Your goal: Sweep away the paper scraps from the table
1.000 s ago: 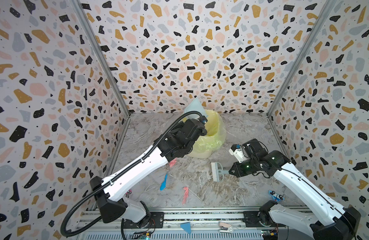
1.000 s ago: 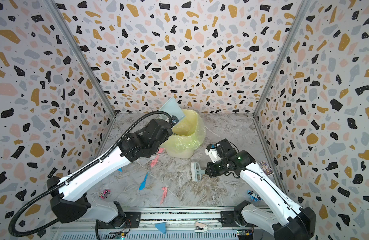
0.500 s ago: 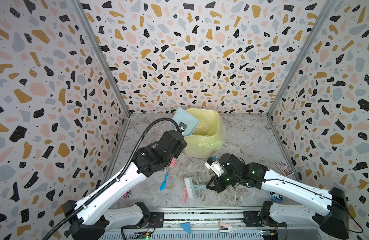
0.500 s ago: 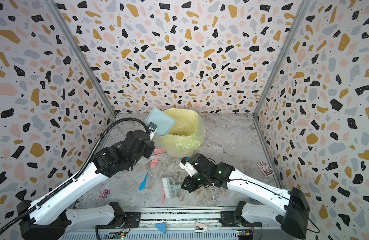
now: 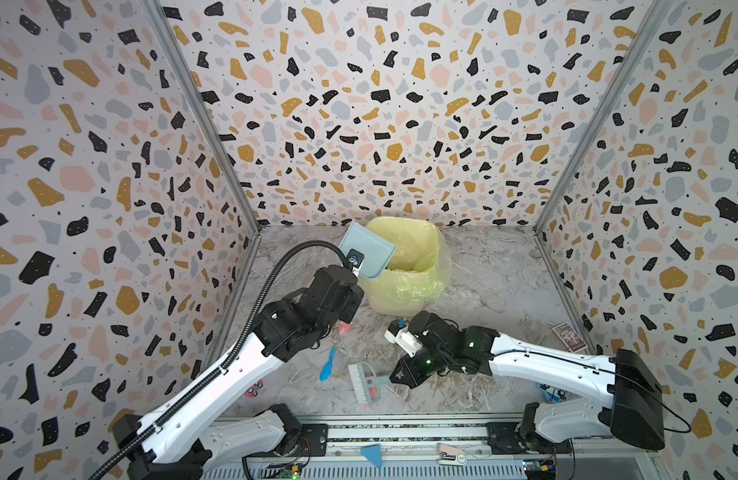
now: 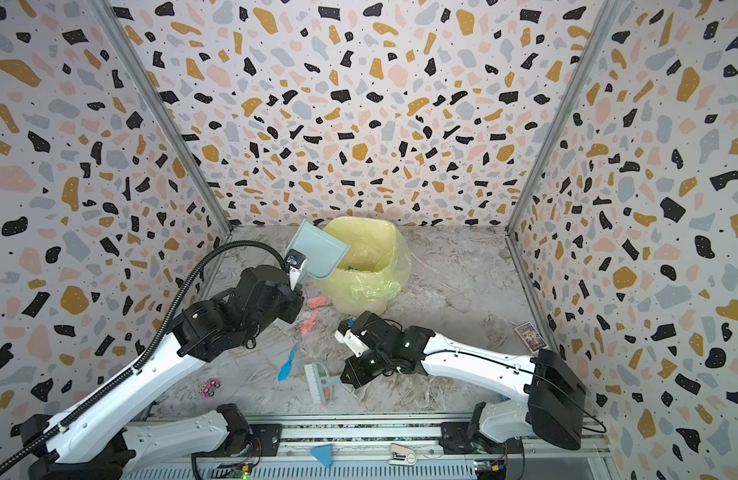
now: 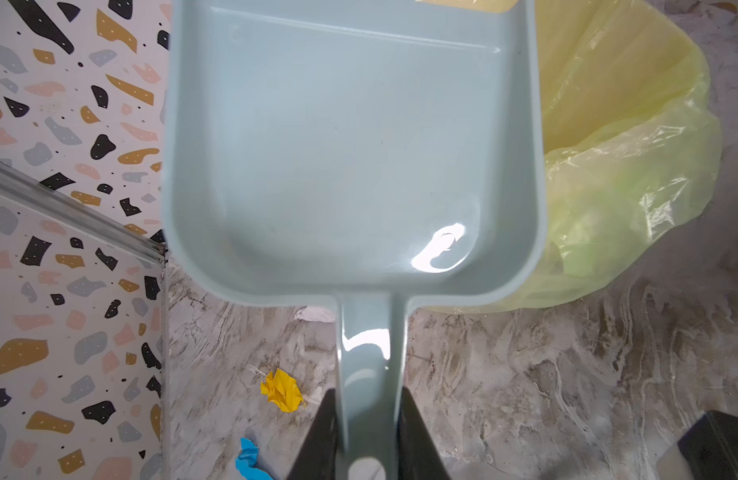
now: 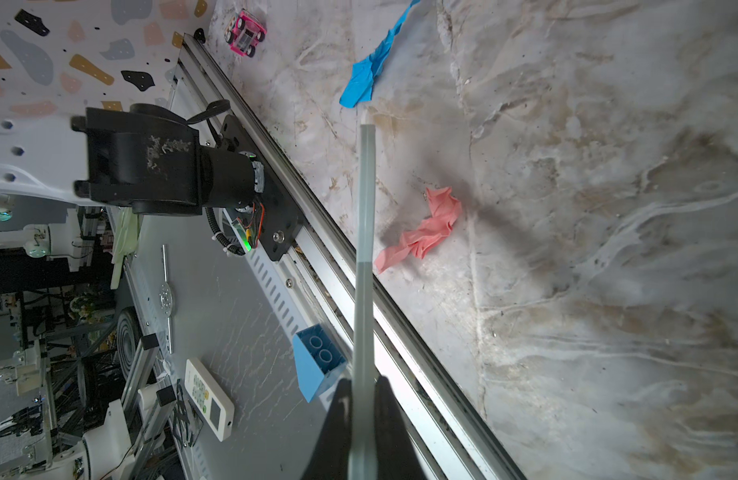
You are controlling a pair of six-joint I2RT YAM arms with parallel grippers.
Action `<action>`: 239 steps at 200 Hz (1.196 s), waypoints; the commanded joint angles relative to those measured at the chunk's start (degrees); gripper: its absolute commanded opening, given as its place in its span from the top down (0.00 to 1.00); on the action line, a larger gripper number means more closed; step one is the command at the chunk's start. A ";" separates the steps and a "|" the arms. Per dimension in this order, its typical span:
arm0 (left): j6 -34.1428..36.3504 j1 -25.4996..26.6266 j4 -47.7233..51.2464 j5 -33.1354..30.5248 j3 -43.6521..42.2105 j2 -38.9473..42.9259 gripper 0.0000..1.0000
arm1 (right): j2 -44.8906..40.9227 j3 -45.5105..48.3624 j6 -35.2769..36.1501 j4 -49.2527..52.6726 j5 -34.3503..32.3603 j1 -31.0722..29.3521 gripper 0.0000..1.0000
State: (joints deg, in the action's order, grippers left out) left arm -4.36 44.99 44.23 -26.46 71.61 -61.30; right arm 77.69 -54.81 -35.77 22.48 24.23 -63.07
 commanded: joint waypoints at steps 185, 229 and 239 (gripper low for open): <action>-13.47 9.74 8.16 14.19 -3.60 -2.01 0.80 | -11.33 -12.30 12.26 33.81 -12.77 21.82 1.00; -19.25 15.10 7.32 17.37 -8.17 -0.89 0.80 | -10.55 -13.46 15.06 40.10 -17.58 24.08 1.00; -20.54 16.42 7.28 17.94 -9.65 -0.76 0.80 | -10.15 -13.62 15.16 41.02 -18.60 24.11 1.00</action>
State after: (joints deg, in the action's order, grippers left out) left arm -20.08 58.92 51.20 -11.03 64.53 -62.92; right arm 67.46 -66.61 -22.68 57.54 9.37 -39.20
